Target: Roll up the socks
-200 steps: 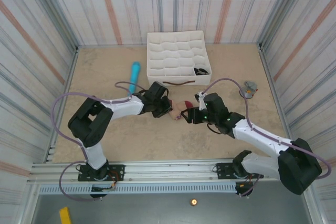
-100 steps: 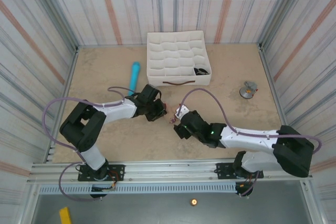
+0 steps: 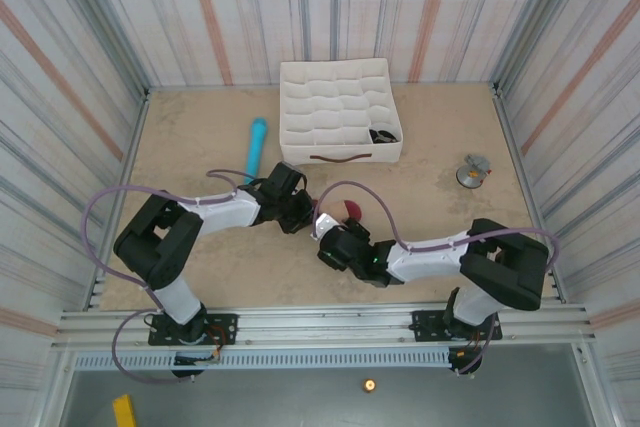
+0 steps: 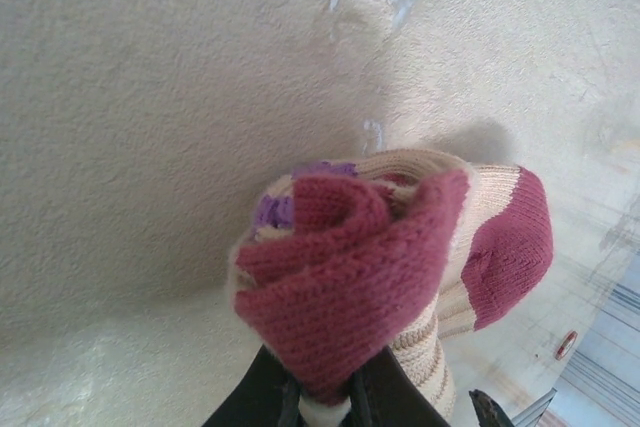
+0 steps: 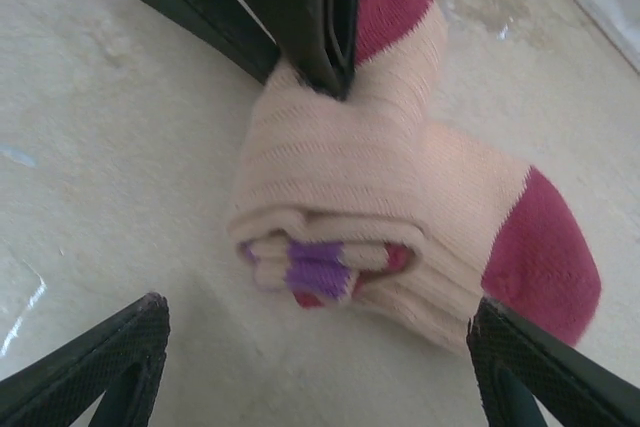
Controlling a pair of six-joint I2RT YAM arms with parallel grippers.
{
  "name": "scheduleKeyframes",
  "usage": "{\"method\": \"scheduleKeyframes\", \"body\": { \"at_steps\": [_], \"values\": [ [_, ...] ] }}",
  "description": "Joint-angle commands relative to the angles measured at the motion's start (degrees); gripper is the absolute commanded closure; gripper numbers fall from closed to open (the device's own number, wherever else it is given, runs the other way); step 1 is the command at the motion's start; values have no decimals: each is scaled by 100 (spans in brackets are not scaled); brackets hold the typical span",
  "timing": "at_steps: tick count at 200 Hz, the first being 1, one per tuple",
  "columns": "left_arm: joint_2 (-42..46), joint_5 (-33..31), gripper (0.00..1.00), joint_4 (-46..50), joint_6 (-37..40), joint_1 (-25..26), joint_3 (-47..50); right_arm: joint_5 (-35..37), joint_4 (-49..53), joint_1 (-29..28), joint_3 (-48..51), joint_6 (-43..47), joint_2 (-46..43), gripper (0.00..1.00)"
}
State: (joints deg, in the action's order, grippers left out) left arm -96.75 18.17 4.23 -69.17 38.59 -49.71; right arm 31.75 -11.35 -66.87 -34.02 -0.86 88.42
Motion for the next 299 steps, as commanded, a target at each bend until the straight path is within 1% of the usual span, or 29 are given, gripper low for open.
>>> {"method": "scheduleKeyframes", "body": {
  "at_steps": [1, 18, 35, 44, 57, 64, 71, 80, 90, 99, 110, 124, 130, 137, 140, 158, 168, 174, 181, 190, 194, 207, 233, 259, 278, 299],
  "values": [
    [-142, 72, 100, 426, -71, -9, 199, 471, -297, -59, -229, 236, 242, 20],
    [-168, 86, 100, 408, -75, -9, 214, 554, -422, -55, -272, 307, 390, 20],
    [-175, 98, 100, 364, -110, -9, 266, 621, -551, -50, -280, 345, 551, 24],
    [-171, 106, 100, 311, -159, -9, 314, 622, -559, -28, -313, 343, 647, 28],
    [-160, 166, 100, 66, -272, -12, 442, 658, -396, -2, -422, 275, 808, 42],
    [-151, 199, 100, -56, -319, -26, 497, 720, -326, -10, -463, 230, 873, 47],
    [-158, 226, 100, -134, -341, -31, 530, 730, -295, -12, -464, 174, 909, 51],
    [-160, 243, 100, -190, -343, -36, 533, 702, -261, -10, -429, 79, 908, 53],
    [-151, 265, 100, -240, -320, -36, 549, 660, -230, 6, -382, -32, 894, 58],
    [-142, 266, 100, -287, -317, -33, 558, 613, -150, 15, -355, -140, 877, 68],
    [-116, 244, 100, -356, -334, -36, 582, 542, -42, 34, -354, -261, 862, 83],
    [-58, 232, 100, -466, -373, -33, 633, 469, 68, 40, -330, -391, 852, 96],
    [-32, 218, 95, -556, -391, -33, 667, 433, 87, 48, -310, -454, 844, 100],
    [6, 222, 89, -728, -417, -36, 723, 368, 97, 51, -278, -513, 826, 100],
    [20, 211, 85, -801, -428, -37, 754, 333, 96, 57, -264, -536, 816, 100],
    [116, 184, 52, -1125, -476, -40, 849, 21, 81, 118, -161, -714, 774, 100],
    [155, 162, 39, -1100, -467, -36, 832, -219, 57, 162, -89, -805, 727, 100],
    [173, 152, 32, -1062, -445, -36, 806, -341, 19, 201, -43, -865, 697, 100],
    [186, 149, 28, -1021, -425, -36, 781, -536, -17, 241, 18, -916, 642, 100],
    [216, 136, 16, -956, -414, -38, 749, -719, -71, 308, 93, -987, 576, 100],
    [230, 127, 13, -951, -416, -36, 749, -792, -84, 334, 127, -1013, 541, 100],
    [274, 102, 8, -957, -413, -44, 758, -1050, -97, 453, 204, -1125, 441, 100],
    [455, -15, 5, -1015, -338, -44, 774, -1618, -162, 733, 379, -1371, 221, 100],
    [871, -378, 4, -777, -91, -36, 762, -2293, -191, 1101, 558, -1732, 46, 100],
    [1153, -627, 5, -601, 110, -17, 731, -2608, -241, 1318, 706, -2047, -10, 100],
    [1344, -848, 5, -407, 275, 34, 675, -2956, -519, 1494, 939, -2379, 41, 100]
  ]
}}
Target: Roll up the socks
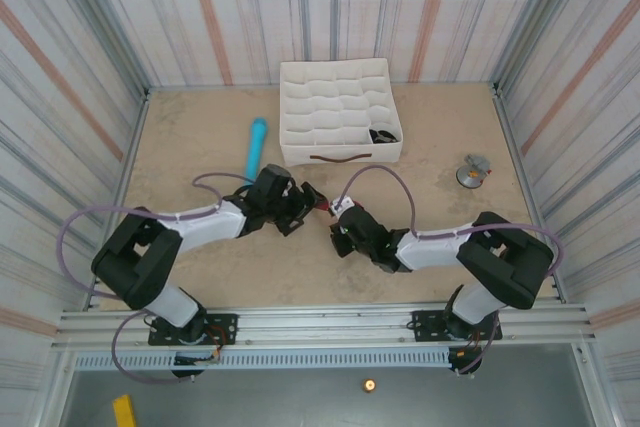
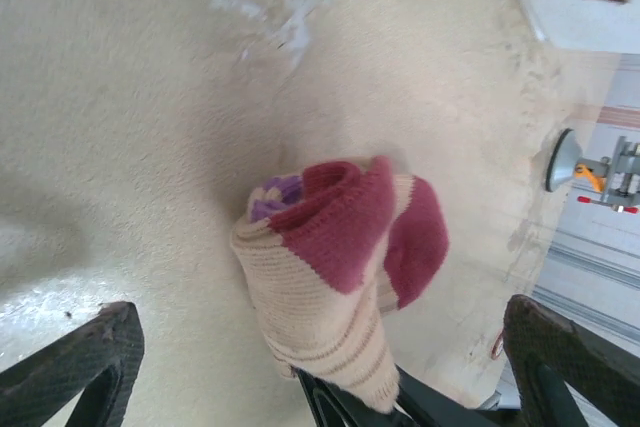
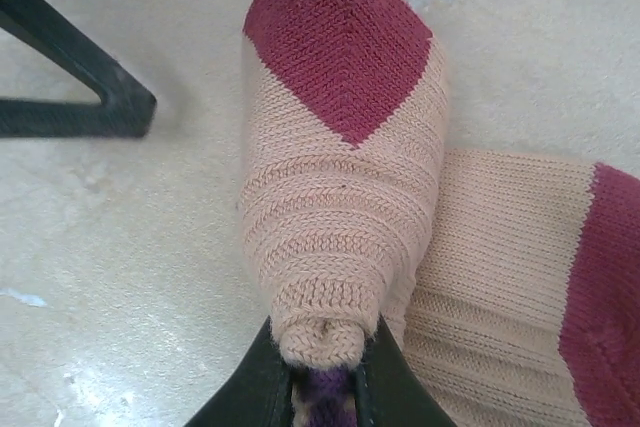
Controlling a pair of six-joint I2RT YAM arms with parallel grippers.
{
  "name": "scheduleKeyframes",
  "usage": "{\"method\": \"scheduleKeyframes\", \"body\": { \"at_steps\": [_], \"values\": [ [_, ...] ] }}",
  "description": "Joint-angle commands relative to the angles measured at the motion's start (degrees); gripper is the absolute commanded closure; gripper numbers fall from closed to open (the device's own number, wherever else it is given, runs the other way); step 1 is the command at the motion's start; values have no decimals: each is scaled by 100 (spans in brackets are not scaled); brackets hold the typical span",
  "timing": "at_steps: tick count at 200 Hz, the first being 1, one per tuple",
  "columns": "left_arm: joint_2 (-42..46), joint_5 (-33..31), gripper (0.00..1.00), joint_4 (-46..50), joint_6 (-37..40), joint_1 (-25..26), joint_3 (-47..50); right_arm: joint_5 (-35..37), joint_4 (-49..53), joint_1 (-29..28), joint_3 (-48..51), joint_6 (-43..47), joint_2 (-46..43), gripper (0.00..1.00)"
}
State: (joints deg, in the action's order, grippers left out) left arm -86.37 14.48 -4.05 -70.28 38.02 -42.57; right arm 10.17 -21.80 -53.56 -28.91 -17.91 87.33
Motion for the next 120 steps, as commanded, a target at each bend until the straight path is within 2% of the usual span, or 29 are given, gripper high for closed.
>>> {"method": "scheduleKeyframes", "body": {
  "at_steps": [1, 56, 120],
  "values": [
    [309, -484, 5, 431, 394, 96, -45, -811, 505, 171, 437, -694, 156, 100],
    [340, -681, 8, 563, 660, 257, -157, -2091, -69, 998, 921, -1360, 192, 100],
    [65, -724, 14, 666, 778, 399, -369, -3101, -184, 1840, 1181, -1989, 143, 100]
  ]
}}
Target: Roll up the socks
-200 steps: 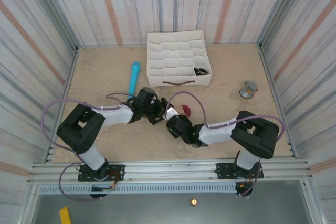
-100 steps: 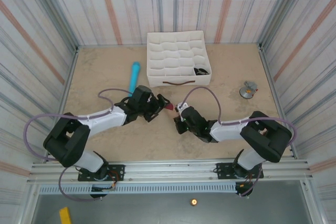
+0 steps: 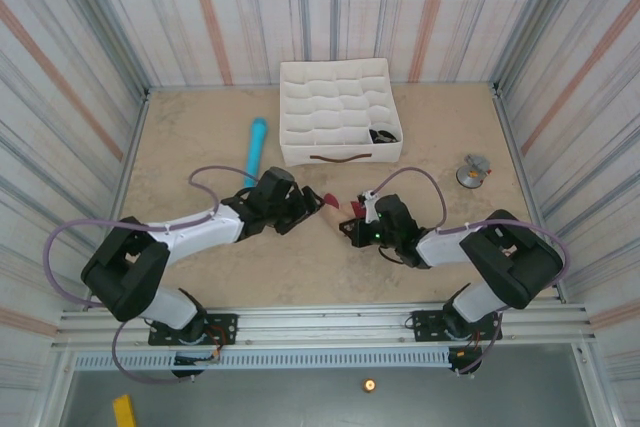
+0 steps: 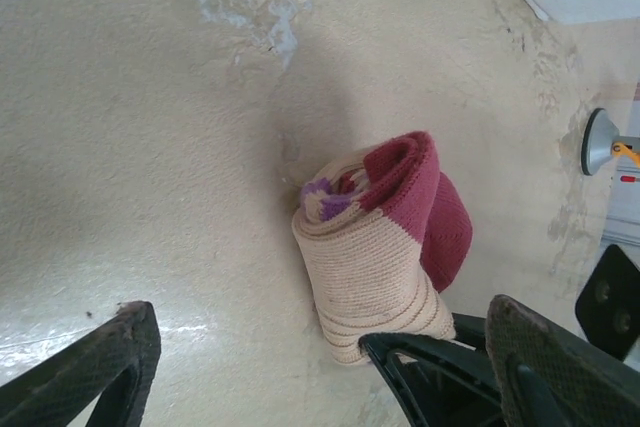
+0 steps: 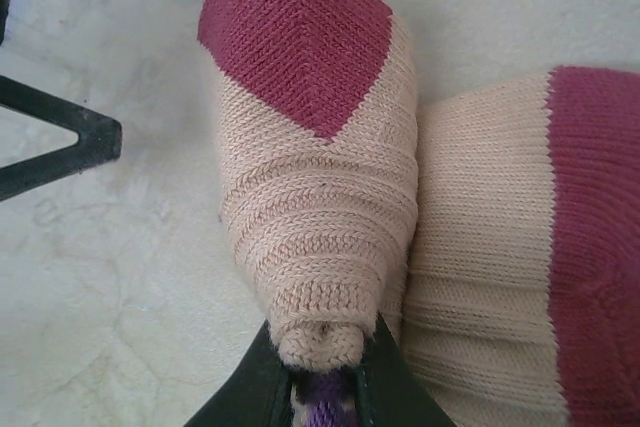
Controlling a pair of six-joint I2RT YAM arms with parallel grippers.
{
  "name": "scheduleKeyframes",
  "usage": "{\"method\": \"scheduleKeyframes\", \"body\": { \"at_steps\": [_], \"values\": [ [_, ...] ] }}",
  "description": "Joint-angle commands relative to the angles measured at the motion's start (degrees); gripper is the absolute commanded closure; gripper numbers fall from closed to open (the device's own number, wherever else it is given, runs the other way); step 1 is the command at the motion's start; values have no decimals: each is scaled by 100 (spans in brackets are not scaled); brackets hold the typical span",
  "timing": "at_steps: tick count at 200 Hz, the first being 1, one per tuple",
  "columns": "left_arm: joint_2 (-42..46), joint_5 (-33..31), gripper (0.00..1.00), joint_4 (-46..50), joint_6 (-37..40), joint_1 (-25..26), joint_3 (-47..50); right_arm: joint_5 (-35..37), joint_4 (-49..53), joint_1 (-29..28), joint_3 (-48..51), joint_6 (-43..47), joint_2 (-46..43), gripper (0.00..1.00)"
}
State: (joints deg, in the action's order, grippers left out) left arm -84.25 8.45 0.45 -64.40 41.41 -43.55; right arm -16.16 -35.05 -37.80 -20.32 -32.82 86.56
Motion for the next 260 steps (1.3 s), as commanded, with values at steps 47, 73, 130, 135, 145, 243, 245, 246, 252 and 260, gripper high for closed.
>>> {"method": "scheduleKeyframes", "body": {
  "at_steps": [47, 73, 130, 135, 145, 243, 245, 246, 252, 260],
  "values": [
    [-359, -134, 18, 271, 236, 191, -469, -1026, 1284, 896, 258, -1070, 406, 100],
    [-467, -109, 20, 255, 208, 235, -514, -884, 1646, 907, 219, -1448, 338, 100],
    [-761, -96, 22, 151, 69, 380, -575, -496, 2258, 941, 291, -2307, 186, 100],
    [-791, -94, 23, 136, 62, 402, -588, -479, 2274, 950, 298, -2378, 186, 100],
    [-866, -89, 24, 105, 59, 440, -623, -448, 2325, 959, 303, -2504, 192, 100],
    [-1739, 44, 33, -335, -81, 702, -1091, 134, 3105, 1107, 383, -3291, 222, 100],
    [-1758, 34, 34, -335, -81, 709, -1098, 151, 3121, 1108, 387, -3296, 206, 100],
    [-1760, 34, 34, -335, -86, 710, -1100, 154, 3128, 1108, 387, -3303, 195, 100],
    [-1812, 24, 34, -335, -84, 706, -1132, 182, 3157, 1108, 396, -3319, 150, 100],
    [-1872, 12, 35, -336, -81, 709, -1178, 229, 3233, 1104, 405, -3342, 78, 100]
  ]
}}
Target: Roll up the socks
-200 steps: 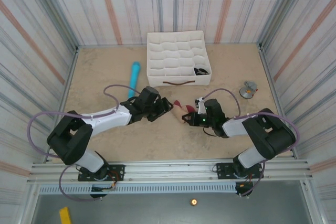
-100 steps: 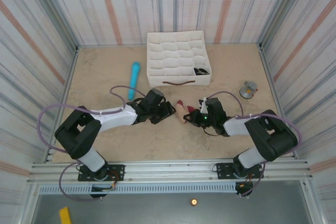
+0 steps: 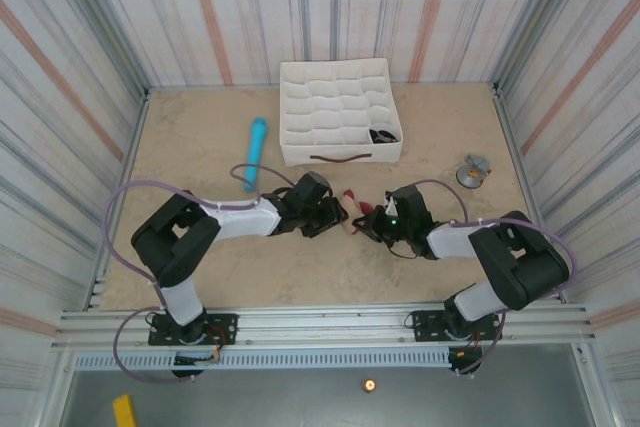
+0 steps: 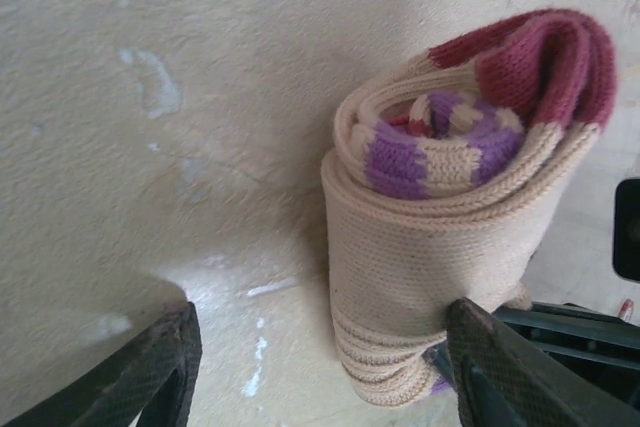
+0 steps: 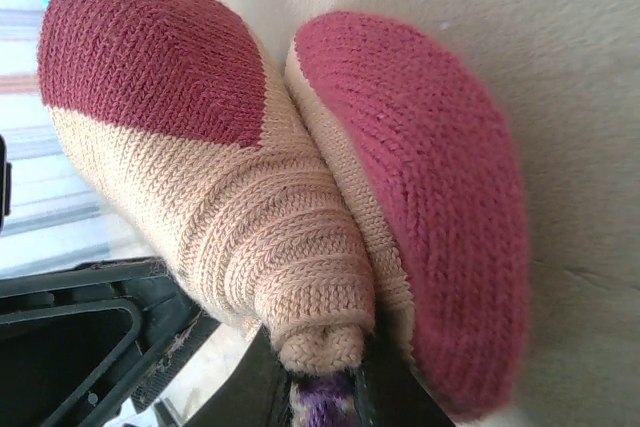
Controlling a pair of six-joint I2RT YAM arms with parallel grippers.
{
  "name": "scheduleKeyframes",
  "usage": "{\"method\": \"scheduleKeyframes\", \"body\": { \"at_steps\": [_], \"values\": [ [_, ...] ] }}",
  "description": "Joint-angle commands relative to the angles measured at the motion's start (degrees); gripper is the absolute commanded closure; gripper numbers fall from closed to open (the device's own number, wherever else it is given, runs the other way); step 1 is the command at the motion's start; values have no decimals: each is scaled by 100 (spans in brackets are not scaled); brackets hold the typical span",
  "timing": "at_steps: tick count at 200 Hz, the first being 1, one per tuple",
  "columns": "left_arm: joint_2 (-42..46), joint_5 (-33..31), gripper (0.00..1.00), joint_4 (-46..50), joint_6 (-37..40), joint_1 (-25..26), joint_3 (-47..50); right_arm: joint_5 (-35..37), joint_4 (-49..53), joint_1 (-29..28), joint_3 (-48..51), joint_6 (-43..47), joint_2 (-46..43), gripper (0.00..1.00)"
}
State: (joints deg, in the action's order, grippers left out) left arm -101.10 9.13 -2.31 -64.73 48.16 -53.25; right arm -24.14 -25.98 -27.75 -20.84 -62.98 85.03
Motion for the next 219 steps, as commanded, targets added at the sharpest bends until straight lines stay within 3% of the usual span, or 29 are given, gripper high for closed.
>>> {"method": "scheduleKeyframes", "body": {
  "at_steps": [1, 139, 164, 193, 219],
  "values": [
    [-189, -49, 35, -56, -49, 30, -214, 1035, 2334, 101, 454, -327, 219, 100],
    [-1333, 243, 44, -616, -346, 24, -773, 878, 1956, 190, 478, -76, 292, 100],
    [-1504, 311, 56, -707, -485, 18, -801, 850, 1899, 226, 484, 24, 236, 100],
    [-1403, 224, 78, -668, -506, -26, -676, 682, 1540, 252, 487, 323, 188, 100],
    [-1190, 127, 100, -395, -401, -104, -620, 524, 1358, 245, 289, 785, 110, 79]
  ]
}}
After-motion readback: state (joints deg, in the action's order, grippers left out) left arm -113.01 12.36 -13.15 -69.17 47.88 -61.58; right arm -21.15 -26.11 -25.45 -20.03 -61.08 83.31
